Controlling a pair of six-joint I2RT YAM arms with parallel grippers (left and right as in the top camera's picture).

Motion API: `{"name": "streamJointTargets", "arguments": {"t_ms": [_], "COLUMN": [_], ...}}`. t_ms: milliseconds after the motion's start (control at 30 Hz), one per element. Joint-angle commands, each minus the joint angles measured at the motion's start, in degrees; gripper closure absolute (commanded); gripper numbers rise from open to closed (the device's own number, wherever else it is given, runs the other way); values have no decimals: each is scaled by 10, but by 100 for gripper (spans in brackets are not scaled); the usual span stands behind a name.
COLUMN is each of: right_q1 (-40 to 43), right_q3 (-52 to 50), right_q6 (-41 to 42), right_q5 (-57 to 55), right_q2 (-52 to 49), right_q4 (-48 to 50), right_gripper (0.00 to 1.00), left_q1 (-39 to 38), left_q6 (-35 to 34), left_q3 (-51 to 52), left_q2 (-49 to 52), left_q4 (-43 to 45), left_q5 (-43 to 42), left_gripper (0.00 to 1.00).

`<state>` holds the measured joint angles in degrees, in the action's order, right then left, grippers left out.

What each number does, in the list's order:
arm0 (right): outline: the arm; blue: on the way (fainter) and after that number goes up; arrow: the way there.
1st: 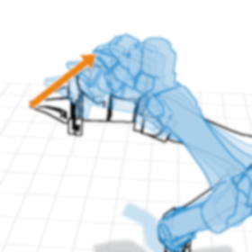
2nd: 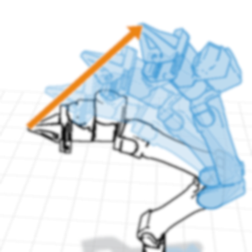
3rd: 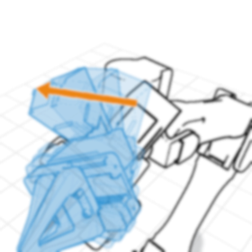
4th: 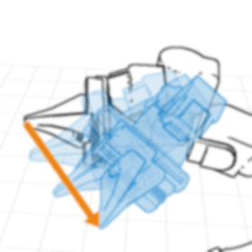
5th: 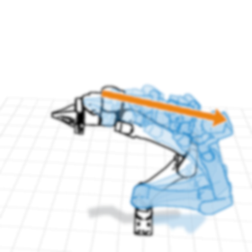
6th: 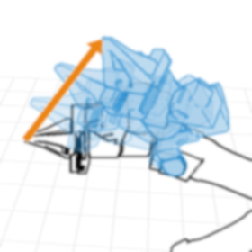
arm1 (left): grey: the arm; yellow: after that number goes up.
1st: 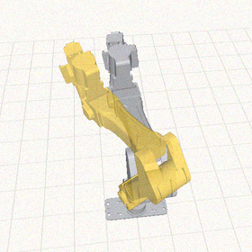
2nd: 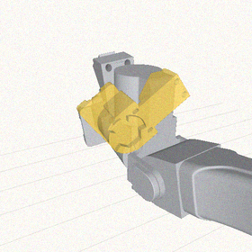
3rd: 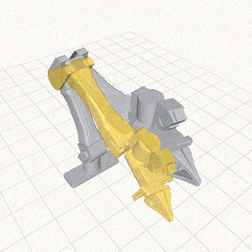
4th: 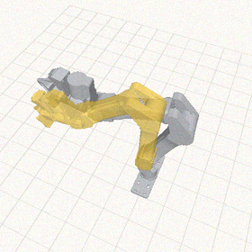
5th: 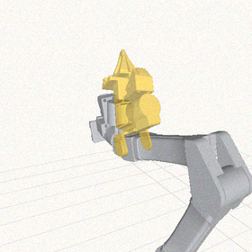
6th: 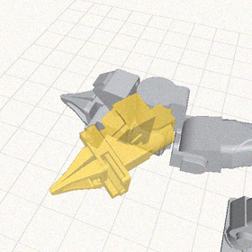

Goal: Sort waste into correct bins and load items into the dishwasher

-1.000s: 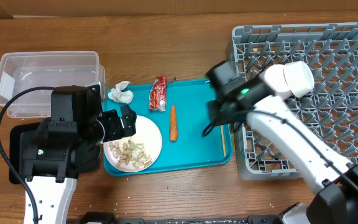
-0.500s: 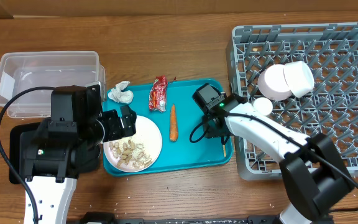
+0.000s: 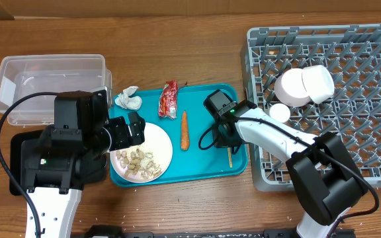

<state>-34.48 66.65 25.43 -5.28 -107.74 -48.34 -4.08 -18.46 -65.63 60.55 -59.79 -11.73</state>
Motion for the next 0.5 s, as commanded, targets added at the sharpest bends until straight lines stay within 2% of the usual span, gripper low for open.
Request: {"name": "streamJointTargets", "arguments": {"t_ms": [0,333,467], "right_q1": [4,15,49], "right_q3": [25,193,207], "right_q6": [1,-14,-17], "right_q5": [15,-51,-118], "right_q2": [11,132,169], "right_q4": [-28,-135,-140], "right_gripper": [96,96,96], "left_q1": [3,3,3], "left_q6": [7,7,7], "left_q3": [-11,-11,-11], "left_q2": [2,2,2], "left_q4": [2,2,2], "left_q5": [3,3,3], "left_gripper": [0,0,0]}}
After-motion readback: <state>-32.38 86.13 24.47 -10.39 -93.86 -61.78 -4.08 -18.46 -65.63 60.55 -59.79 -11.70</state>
